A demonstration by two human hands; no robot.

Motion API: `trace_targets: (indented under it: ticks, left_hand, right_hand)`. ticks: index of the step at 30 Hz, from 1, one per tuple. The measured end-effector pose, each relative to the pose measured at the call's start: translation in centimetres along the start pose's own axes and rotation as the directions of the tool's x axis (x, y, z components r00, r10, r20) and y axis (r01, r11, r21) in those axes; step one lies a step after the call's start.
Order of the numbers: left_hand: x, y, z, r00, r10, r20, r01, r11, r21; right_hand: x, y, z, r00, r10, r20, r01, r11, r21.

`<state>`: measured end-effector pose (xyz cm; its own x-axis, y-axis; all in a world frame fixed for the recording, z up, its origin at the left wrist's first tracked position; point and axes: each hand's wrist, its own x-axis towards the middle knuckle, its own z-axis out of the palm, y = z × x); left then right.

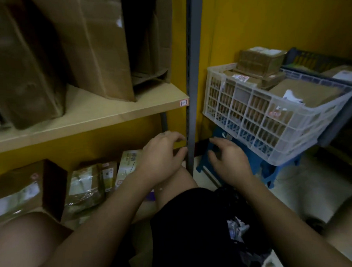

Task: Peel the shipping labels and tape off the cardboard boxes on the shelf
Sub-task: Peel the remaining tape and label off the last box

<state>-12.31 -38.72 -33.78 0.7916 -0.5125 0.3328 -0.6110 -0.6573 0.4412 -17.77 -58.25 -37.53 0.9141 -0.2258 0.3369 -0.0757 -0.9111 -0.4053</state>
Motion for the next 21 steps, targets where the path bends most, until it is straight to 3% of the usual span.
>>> trace_targets:
  ticks: [5, 11, 15, 18, 21]
  left_hand:
    - [0.7, 0.0, -4.9, 0.981, 0.038, -0.189, -0.039, 0.999, -0.003]
    - [3.5, -0.3, -11.9, 0.869, 0.089, -0.486, -0.056, 0.995, 0.082]
    - [6.3, -1.0, -14.8, 0.793, 0.037, -0.608, 0.035, 0.994, 0.106]
    - [8.5, -1.9, -15.9, 0.735, -0.090, -0.672, 0.149, 0.988, 0.031]
    - [10.6, -3.1, -16.5, 0.736, -0.201, -0.647, 0.201, 0.977, -0.075]
  right_hand:
    - [2.4, -7.9, -4.6, 0.966, -0.187, -0.179, 0.210, 0.970, 0.119]
    - [7.8, -14.0, -6.8, 0.925, -0.274, -0.261, 0.343, 0.899, 0.271]
    - [12.1, -16.0, -5.8, 0.955, -0.190, -0.228, 0.274, 0.859, 0.433]
    - [14.7, -17.0, -4.6, 0.964, -0.173, -0.201, 0.256, 0.803, 0.539]
    - [17.1, -17.3, -3.6, 0.971, -0.117, -0.210, 0.226, 0.743, 0.631]
